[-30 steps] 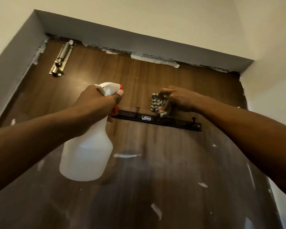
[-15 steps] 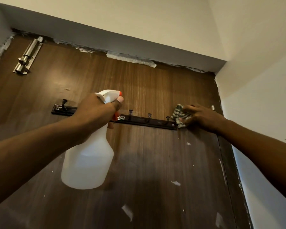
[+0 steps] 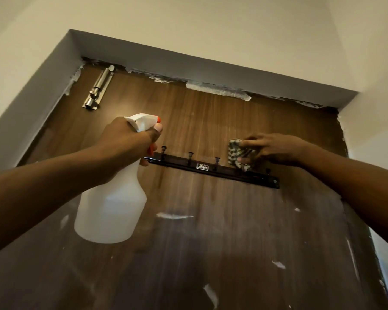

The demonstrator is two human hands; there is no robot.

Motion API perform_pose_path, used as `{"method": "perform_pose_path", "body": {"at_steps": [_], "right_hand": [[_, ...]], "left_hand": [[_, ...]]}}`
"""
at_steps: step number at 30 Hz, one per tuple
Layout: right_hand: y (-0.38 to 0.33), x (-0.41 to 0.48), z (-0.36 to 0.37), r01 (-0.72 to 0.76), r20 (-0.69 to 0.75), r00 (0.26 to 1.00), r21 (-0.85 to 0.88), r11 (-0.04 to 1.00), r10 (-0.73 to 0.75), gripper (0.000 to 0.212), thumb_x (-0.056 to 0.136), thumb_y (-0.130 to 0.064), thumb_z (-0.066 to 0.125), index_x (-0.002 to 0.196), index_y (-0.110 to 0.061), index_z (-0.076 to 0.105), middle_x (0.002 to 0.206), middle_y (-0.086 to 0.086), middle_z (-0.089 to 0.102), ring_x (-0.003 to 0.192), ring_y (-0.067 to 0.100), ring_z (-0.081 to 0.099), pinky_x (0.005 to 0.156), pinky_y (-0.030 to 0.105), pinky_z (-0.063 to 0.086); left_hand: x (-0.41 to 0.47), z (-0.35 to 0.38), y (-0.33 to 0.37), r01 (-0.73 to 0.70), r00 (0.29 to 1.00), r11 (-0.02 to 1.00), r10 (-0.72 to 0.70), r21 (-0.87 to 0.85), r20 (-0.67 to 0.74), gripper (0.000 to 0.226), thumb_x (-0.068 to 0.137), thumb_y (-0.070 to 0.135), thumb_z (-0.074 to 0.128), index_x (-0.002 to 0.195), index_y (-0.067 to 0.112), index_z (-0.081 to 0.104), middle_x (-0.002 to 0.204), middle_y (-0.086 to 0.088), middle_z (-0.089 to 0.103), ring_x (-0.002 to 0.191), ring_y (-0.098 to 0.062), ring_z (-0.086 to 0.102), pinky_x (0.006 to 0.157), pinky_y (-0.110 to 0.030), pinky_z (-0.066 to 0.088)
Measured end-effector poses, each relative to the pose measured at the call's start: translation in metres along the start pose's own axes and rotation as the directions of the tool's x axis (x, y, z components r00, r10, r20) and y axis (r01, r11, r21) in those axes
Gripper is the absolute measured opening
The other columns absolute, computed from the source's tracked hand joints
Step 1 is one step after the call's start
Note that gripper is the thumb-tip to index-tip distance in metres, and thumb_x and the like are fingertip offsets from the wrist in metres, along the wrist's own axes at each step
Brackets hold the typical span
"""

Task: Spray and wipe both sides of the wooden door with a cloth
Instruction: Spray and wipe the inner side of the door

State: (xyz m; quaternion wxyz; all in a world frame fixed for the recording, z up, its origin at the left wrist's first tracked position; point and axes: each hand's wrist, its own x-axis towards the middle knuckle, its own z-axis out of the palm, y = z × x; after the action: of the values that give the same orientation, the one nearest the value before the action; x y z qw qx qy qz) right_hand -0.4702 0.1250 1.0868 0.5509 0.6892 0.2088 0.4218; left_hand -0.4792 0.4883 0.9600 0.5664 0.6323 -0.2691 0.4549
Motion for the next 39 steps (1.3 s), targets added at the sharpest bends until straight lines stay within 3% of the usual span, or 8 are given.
{"method": "perform_pose_path", "body": {"at_steps": [4, 11, 18, 23, 26, 31, 36, 39], "right_hand": [[-0.015, 0.069, -0.022, 0.126, -0.138, 0.982, -0.036, 0.991, -0.13, 0.064, 0.073, -0.008, 0.083, 0.128, -0.032, 0.064, 0.148, 0.011, 0.047, 0.129, 0.036, 0.05, 0.077, 0.04, 0.061], [-0.044, 0.162, -0.067, 0.184, -0.173, 0.967, -0.028, 0.983, -0.186, 0.036, 0.092, -0.018, 0.062, 0.126, -0.028, 0.068, 0.158, 0.0, 0.032, 0.141, 0.026, 0.033, 0.093, 0.037, 0.054], [-0.1, 0.238, -0.118, -0.032, -0.128, 0.99, 0.23, 0.973, 0.063, 0.049, 0.099, -0.039, 0.035, 0.138, -0.02, 0.058, 0.158, 0.0, 0.028, 0.139, 0.022, 0.034, 0.11, 0.031, 0.033], [-0.143, 0.296, -0.132, -0.195, -0.176, 0.927, 0.526, 0.828, 0.33, 0.045, 0.1, -0.04, 0.053, 0.131, -0.009, 0.062, 0.145, 0.002, 0.044, 0.126, 0.026, 0.043, 0.104, 0.04, 0.04], [-0.162, 0.326, -0.142, -0.273, -0.162, 0.89, 0.558, 0.784, 0.425, 0.043, 0.102, -0.037, 0.05, 0.125, -0.005, 0.065, 0.14, 0.006, 0.047, 0.121, 0.029, 0.044, 0.098, 0.042, 0.042], [-0.254, 0.352, -0.138, -0.25, -0.33, 0.809, 0.555, 0.793, 0.486, 0.035, 0.094, -0.041, 0.06, 0.127, -0.031, 0.065, 0.153, 0.0, 0.041, 0.129, 0.028, 0.041, 0.103, 0.042, 0.041], [-0.395, 0.308, -0.104, -0.079, -0.466, 0.695, 0.708, 0.702, 0.548, 0.029, 0.094, -0.035, 0.063, 0.119, -0.021, 0.072, 0.141, 0.006, 0.058, 0.124, 0.029, 0.048, 0.103, 0.044, 0.043], [-0.422, 0.26, -0.079, -0.194, -0.447, 0.657, 0.678, 0.709, 0.607, 0.032, 0.095, -0.037, 0.062, 0.123, -0.023, 0.07, 0.139, 0.007, 0.059, 0.125, 0.029, 0.05, 0.101, 0.043, 0.042]], "left_hand": [[-0.003, -0.017, -0.007, -0.003, 0.999, 1.0, 0.003, -0.009, -0.046, 0.051, 0.087, 0.042, 0.058, 0.123, 0.007, 0.049, 0.086, -0.008, 0.064, 0.065, -0.013, 0.062, 0.041, -0.018, 0.047], [-0.007, -0.059, -0.02, -0.006, 0.997, 1.0, 0.007, 0.016, -0.078, 0.047, 0.088, 0.042, 0.056, 0.126, 0.016, 0.045, 0.083, -0.006, 0.062, 0.064, -0.015, 0.06, 0.043, -0.019, 0.046], [0.001, -0.107, -0.042, -0.004, 0.991, 0.999, 0.009, 0.04, -0.133, 0.057, 0.086, 0.043, 0.059, 0.132, 0.011, 0.047, 0.089, -0.011, 0.065, 0.076, -0.02, 0.065, 0.058, -0.03, 0.055], [0.005, -0.134, -0.06, 0.035, 0.988, 0.995, -0.021, 0.093, -0.151, 0.059, 0.086, 0.043, 0.059, 0.132, 0.008, 0.046, 0.088, -0.01, 0.065, 0.071, -0.019, 0.064, 0.051, -0.025, 0.051], [0.003, -0.154, -0.074, 0.041, 0.989, 0.993, -0.025, 0.11, -0.148, 0.052, 0.086, 0.042, 0.059, 0.125, 0.008, 0.052, 0.089, -0.013, 0.066, 0.07, -0.02, 0.064, 0.051, -0.025, 0.051], [-0.008, -0.188, -0.105, 0.049, 0.993, 0.982, -0.028, 0.184, -0.117, 0.049, 0.084, 0.045, 0.059, 0.119, 0.011, 0.057, 0.082, -0.012, 0.067, 0.07, -0.021, 0.065, 0.049, -0.02, 0.05], [-0.027, -0.202, -0.143, 0.127, 0.992, 0.905, -0.109, 0.405, -0.067, 0.074, 0.071, 0.055, 0.068, 0.131, 0.016, 0.051, 0.104, -0.006, 0.064, 0.083, -0.017, 0.063, 0.056, -0.012, 0.042], [-0.04, -0.202, -0.156, 0.124, 0.991, 0.881, -0.129, 0.456, -0.019, 0.077, 0.071, 0.056, 0.065, 0.134, 0.016, 0.047, 0.109, -0.006, 0.061, 0.085, -0.017, 0.06, 0.067, -0.016, 0.045]]}}
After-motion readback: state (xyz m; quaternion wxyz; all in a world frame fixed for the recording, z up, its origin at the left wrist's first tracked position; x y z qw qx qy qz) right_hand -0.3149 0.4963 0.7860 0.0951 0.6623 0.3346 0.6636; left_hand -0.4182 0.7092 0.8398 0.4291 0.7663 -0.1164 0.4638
